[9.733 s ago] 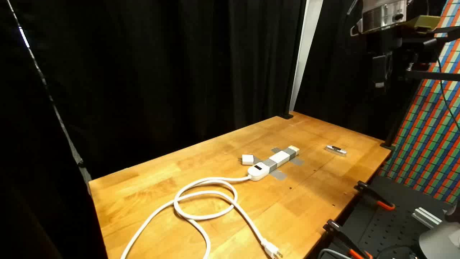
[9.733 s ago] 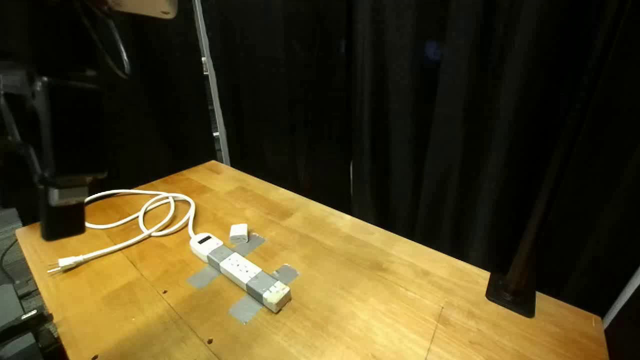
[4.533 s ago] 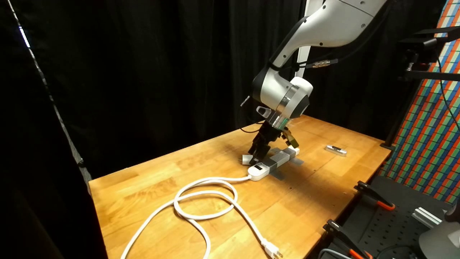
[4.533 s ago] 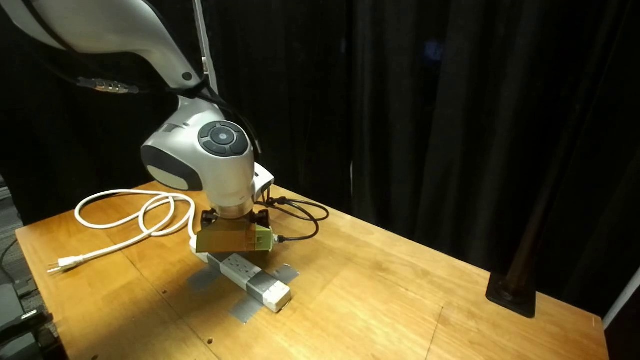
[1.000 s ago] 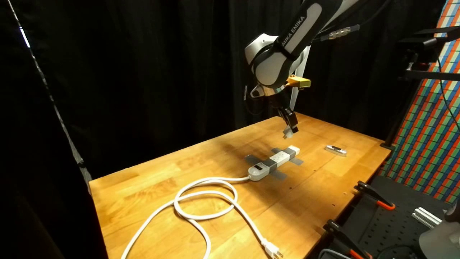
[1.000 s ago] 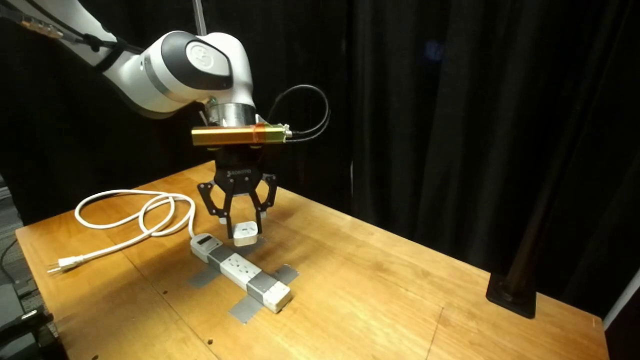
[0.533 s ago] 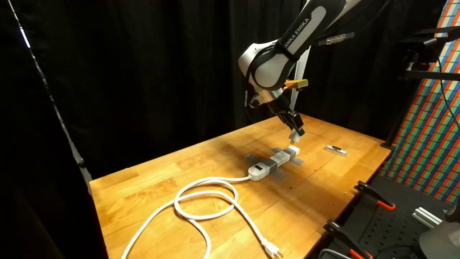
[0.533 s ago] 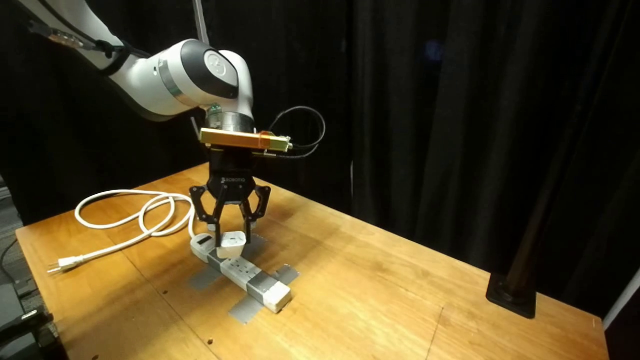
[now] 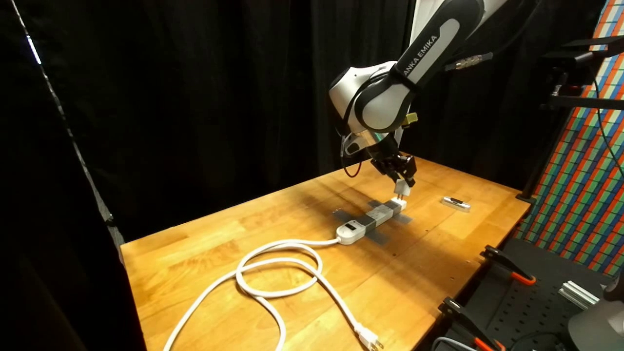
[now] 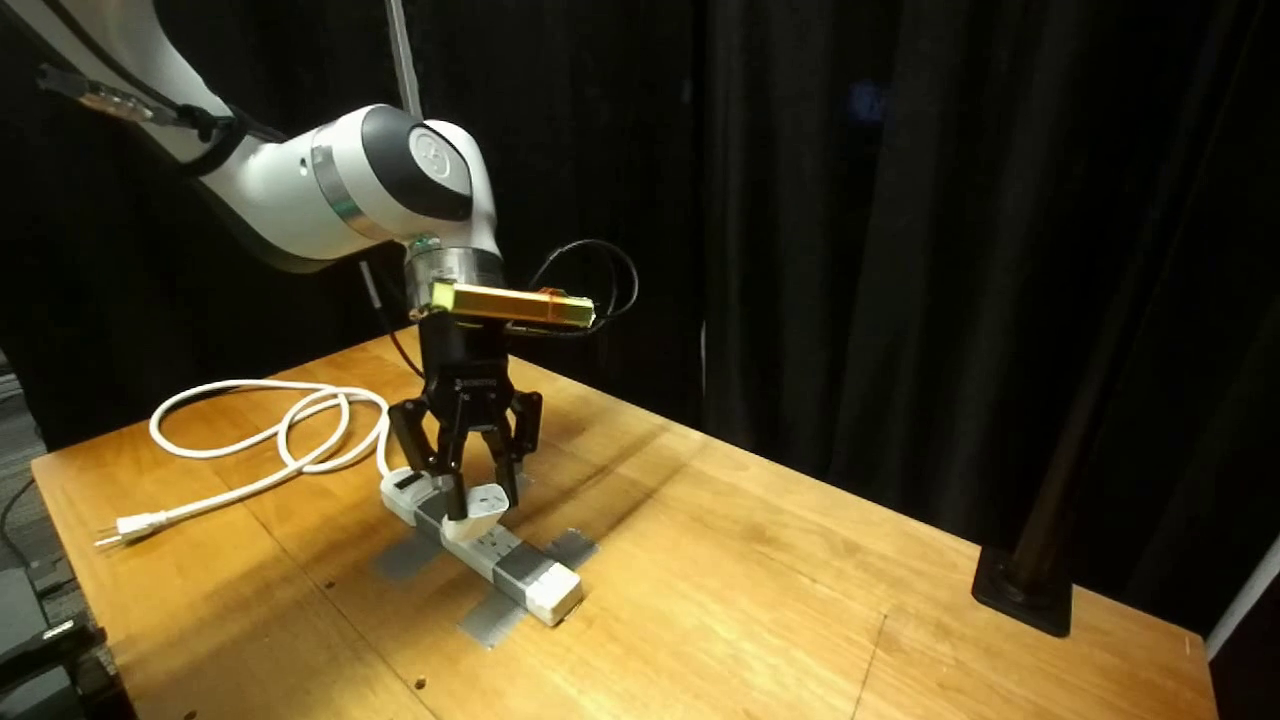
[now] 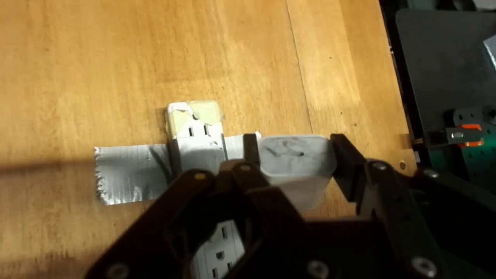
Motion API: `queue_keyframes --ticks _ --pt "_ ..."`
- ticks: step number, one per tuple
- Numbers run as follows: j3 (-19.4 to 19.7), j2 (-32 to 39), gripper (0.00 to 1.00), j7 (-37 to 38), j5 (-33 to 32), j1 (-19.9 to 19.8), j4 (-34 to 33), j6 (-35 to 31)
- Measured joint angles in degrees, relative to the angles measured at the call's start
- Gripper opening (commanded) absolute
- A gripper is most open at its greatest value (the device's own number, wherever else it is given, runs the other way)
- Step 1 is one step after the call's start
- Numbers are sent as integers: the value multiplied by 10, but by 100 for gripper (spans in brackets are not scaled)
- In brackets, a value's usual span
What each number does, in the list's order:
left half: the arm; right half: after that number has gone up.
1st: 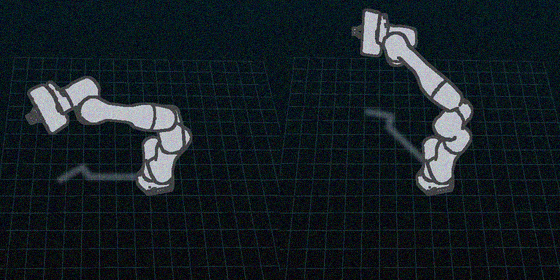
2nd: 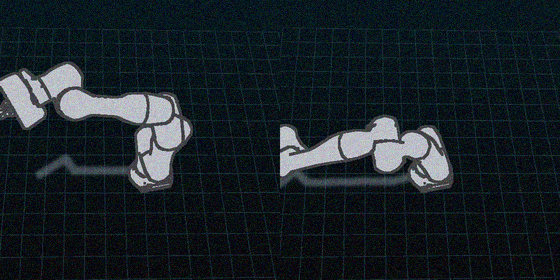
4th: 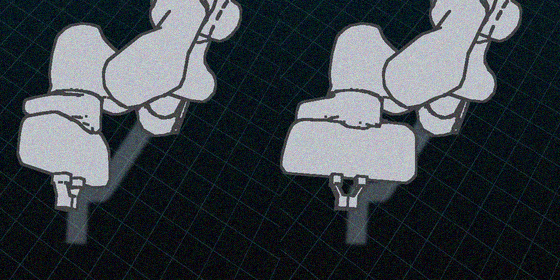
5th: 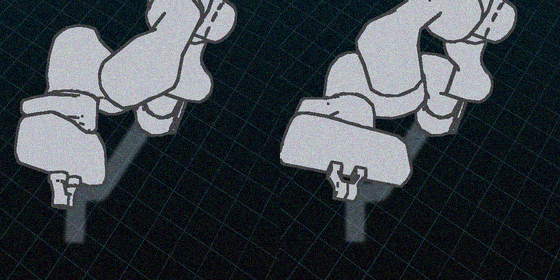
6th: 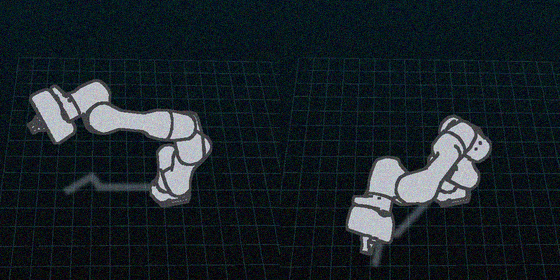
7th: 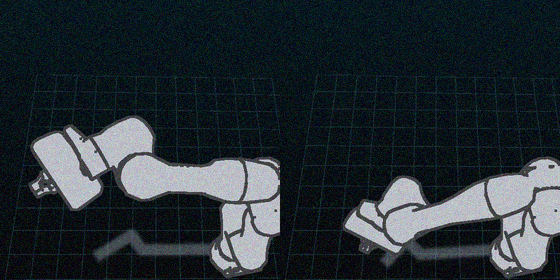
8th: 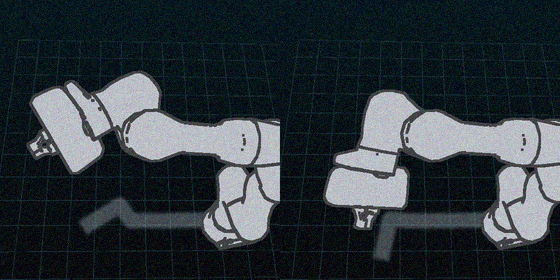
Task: Put the charging adaptor on the white extension cable
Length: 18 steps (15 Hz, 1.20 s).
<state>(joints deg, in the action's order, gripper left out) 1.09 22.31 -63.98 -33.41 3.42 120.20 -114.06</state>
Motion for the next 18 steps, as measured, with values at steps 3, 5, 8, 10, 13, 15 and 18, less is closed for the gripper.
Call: queue_keyframes --ticks 3,5,8,10,13,15,18 --pt "-5 0 23 -23 -57 -1 17 -24" --pt "-11 0 23 -46 -88 -3 26 -42" --pt "-19 0 23 -71 -128 -5 37 -72" --pt "-26 1 23 -74 -153 -5 43 -90" --pt "-36 4 23 -73 -170 -5 50 -112" --pt "-40 7 23 -66 -170 -5 51 -128" --pt "-44 10 23 -42 -170 -5 54 -156"
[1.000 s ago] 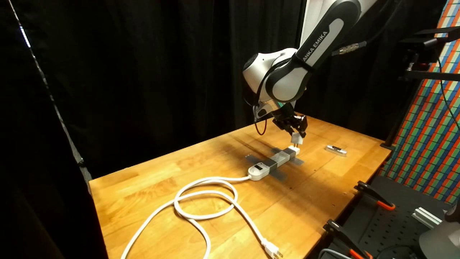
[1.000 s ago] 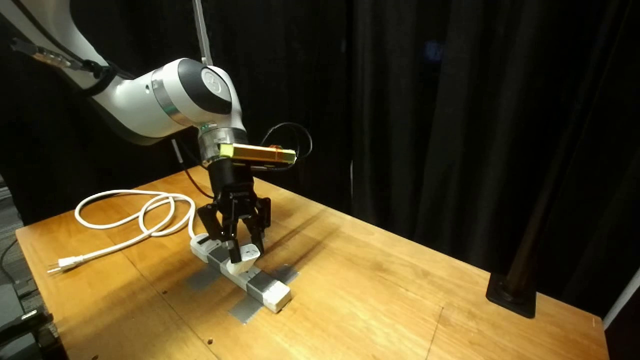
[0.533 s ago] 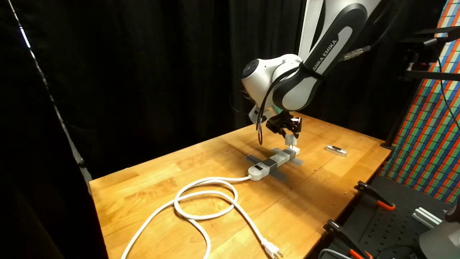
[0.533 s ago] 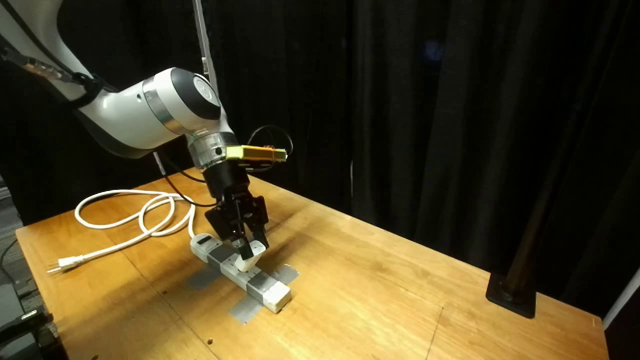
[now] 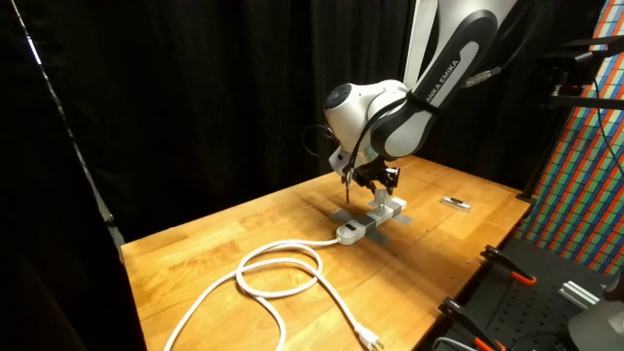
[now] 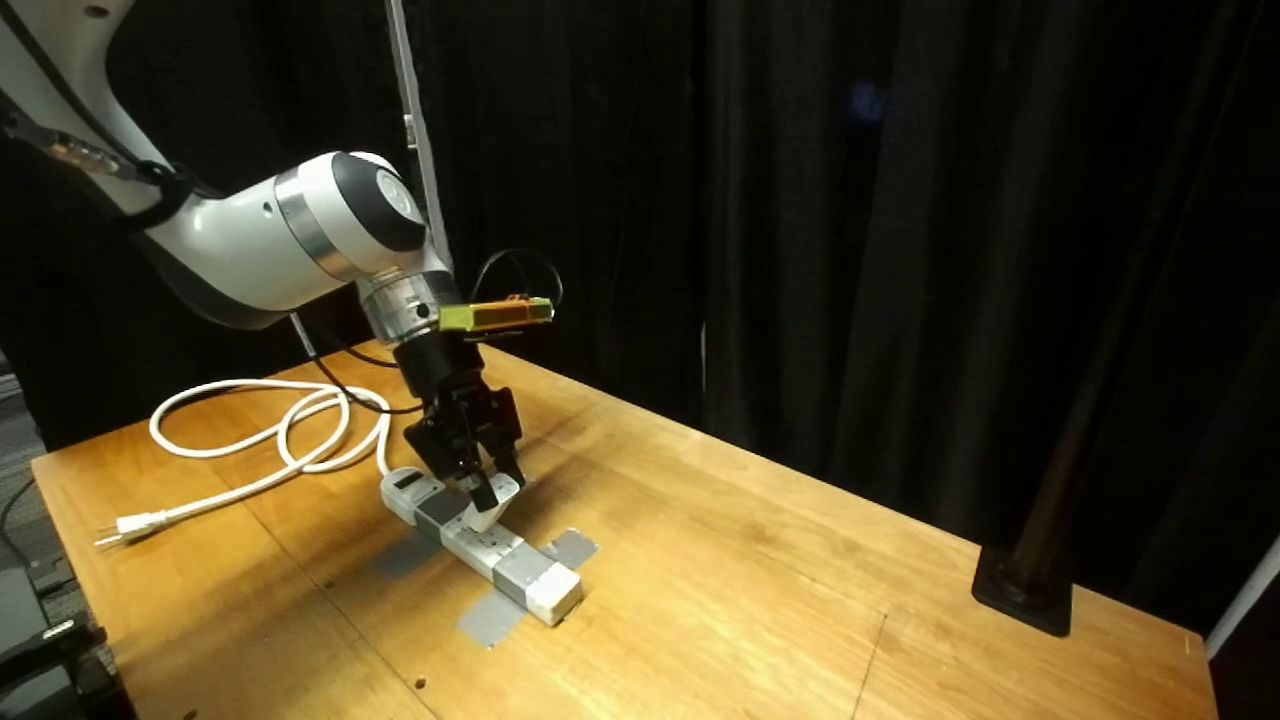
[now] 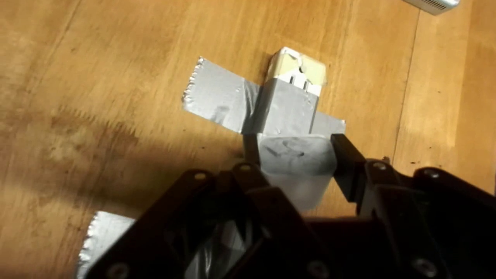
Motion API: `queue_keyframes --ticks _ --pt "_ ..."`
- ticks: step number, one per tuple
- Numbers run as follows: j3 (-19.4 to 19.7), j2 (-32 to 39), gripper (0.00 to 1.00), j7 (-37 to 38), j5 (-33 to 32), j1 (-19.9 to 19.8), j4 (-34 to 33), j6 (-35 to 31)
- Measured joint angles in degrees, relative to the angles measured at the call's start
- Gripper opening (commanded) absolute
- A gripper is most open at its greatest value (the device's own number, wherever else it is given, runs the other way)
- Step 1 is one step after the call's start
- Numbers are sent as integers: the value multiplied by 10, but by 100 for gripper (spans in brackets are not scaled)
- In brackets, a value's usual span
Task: Put the charging adaptor on the white extension cable
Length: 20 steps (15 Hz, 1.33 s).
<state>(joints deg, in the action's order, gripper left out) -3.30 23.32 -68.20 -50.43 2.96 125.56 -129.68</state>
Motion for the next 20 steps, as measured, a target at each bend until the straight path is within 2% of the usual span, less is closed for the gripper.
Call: queue_keyframes --ticks 10,20 --pt "3 0 23 68 -12 -1 11 -59" --pt "20 -26 23 267 -138 -3 42 -68"
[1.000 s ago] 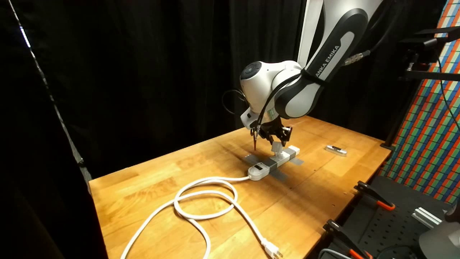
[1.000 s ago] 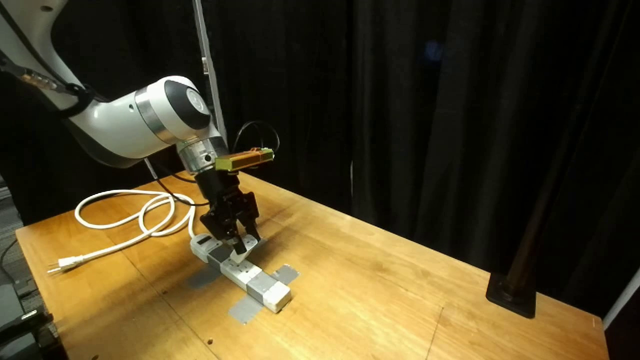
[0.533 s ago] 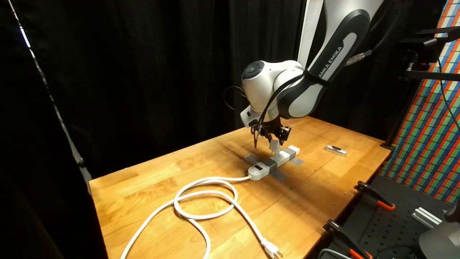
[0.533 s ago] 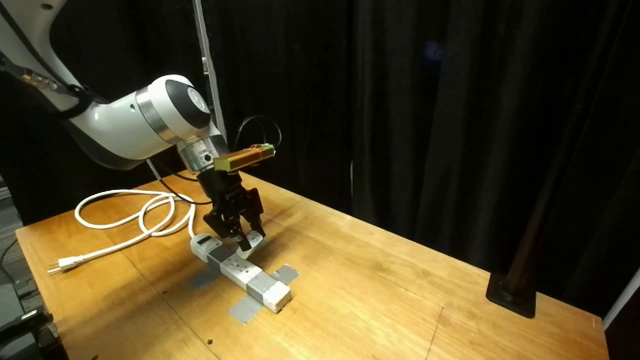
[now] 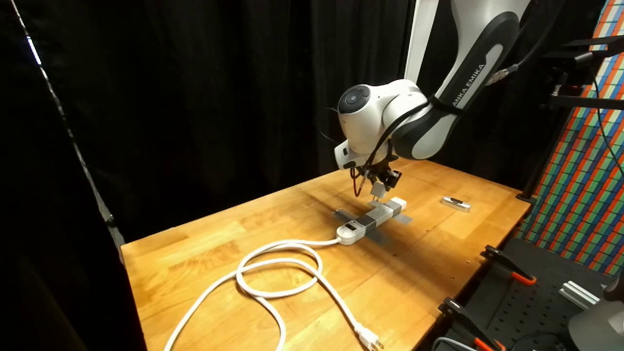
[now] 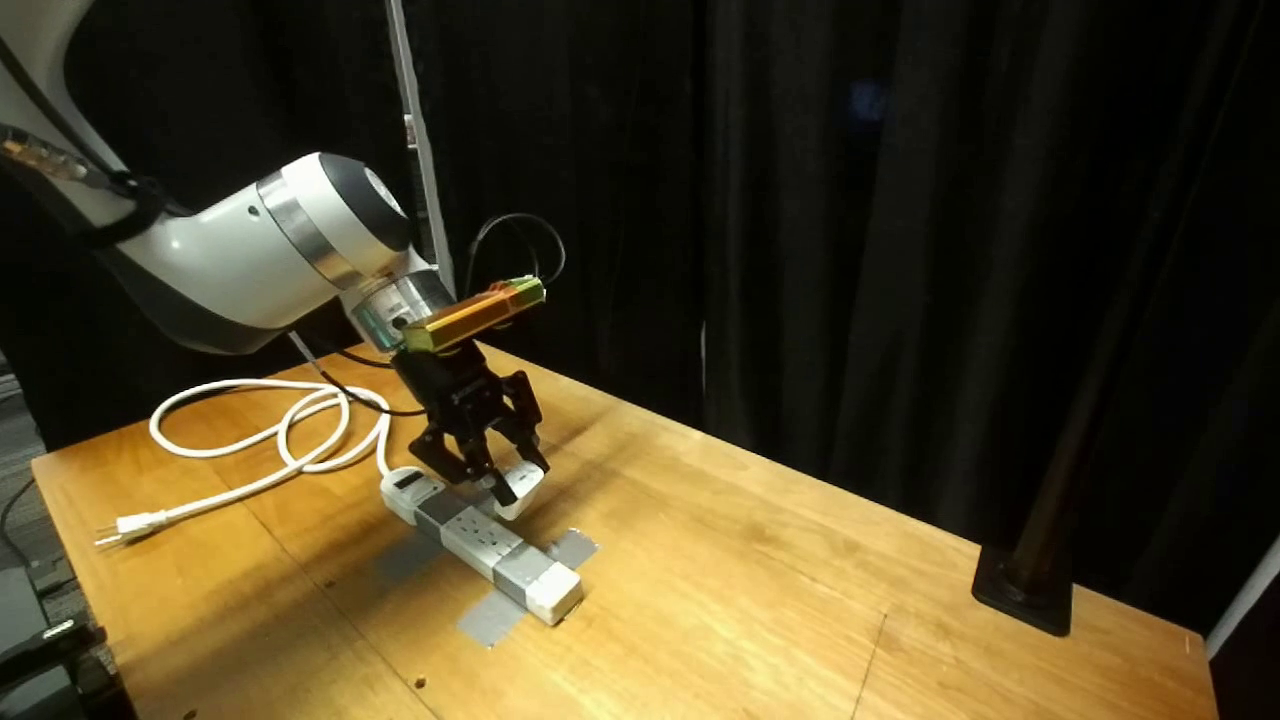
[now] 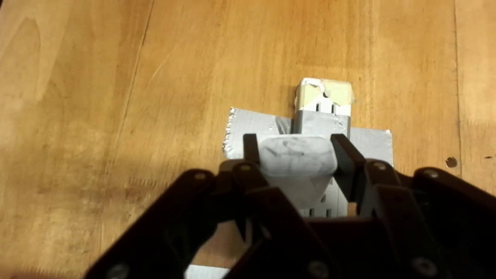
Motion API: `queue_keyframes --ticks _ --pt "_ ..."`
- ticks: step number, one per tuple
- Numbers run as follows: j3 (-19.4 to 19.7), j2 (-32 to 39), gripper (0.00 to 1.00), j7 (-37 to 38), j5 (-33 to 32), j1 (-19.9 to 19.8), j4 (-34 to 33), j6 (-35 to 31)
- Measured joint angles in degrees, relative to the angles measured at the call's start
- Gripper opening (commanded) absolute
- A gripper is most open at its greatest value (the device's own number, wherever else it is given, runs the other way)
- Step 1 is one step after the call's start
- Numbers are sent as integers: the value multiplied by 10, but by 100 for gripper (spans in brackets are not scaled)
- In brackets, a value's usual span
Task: Put the charging adaptor on the white extension cable
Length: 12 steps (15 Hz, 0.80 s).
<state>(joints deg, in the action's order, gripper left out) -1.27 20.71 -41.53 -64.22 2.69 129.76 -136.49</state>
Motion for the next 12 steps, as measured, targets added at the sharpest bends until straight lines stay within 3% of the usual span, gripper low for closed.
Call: queue_keyframes --ticks 12 --pt "-8 -12 23 94 -13 -7 48 -8"
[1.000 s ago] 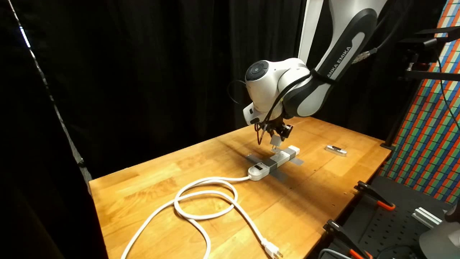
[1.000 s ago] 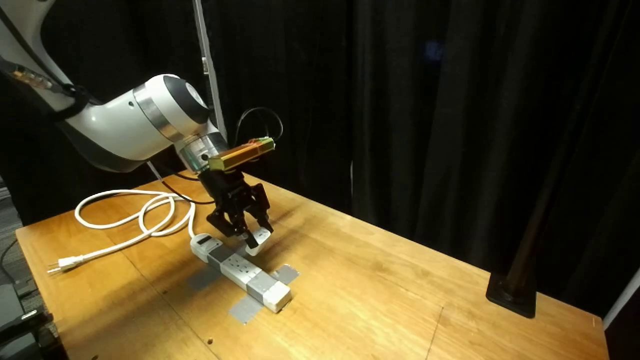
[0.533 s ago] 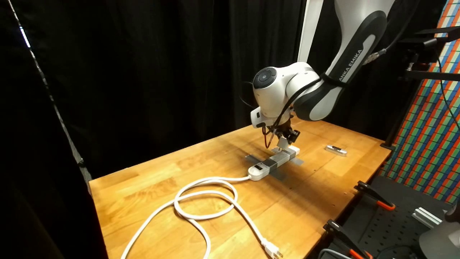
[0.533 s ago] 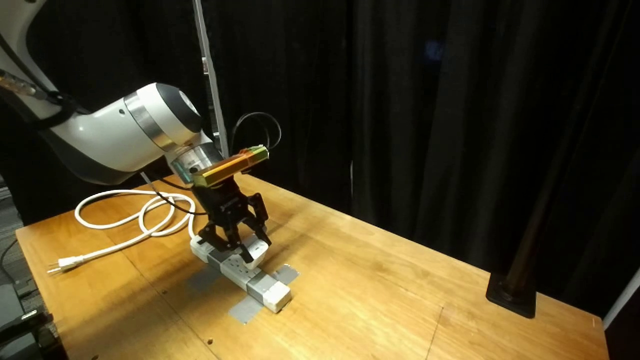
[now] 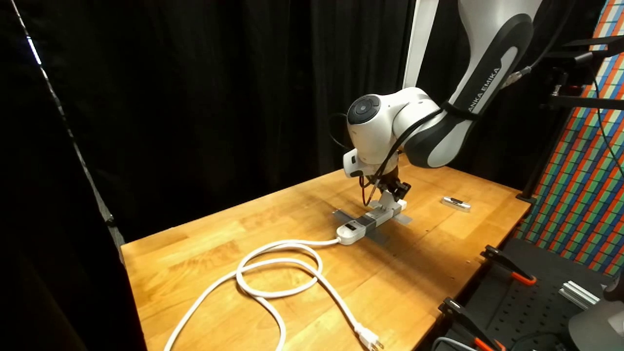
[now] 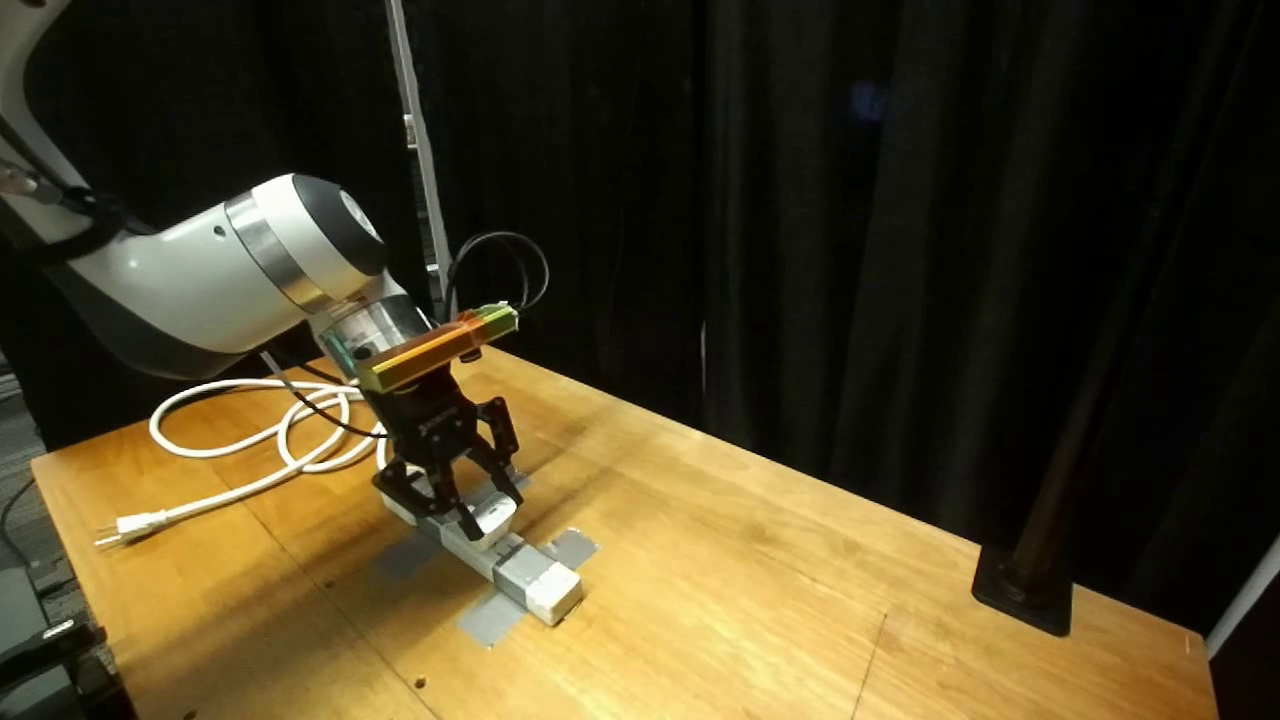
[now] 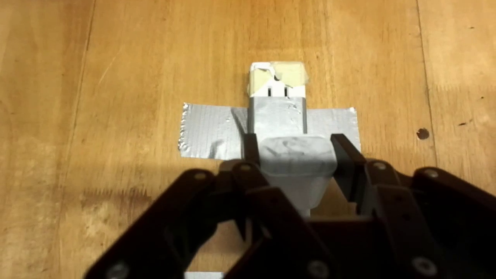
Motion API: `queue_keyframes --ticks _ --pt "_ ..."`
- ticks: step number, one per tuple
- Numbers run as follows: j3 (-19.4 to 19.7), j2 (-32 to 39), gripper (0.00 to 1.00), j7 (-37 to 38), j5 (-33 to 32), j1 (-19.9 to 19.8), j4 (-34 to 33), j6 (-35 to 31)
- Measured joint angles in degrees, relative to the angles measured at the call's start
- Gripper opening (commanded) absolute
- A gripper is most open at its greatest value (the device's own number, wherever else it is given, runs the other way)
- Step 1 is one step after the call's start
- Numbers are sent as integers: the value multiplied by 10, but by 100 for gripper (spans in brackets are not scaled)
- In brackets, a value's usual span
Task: Put the charging adaptor on the white extension cable
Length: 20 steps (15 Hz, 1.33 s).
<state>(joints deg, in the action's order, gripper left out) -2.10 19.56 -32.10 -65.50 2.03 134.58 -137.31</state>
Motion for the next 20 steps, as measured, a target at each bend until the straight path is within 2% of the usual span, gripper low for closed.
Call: queue_keyframes --ticks 5,10,16,20 --pt "-4 -9 23 7 0 0 14 -17" --pt "-5 -16 23 47 -2 0 24 -32" --pt "-5 -20 23 93 -33 0 33 -33" --pt "-5 -21 23 136 -80 1 35 -32"
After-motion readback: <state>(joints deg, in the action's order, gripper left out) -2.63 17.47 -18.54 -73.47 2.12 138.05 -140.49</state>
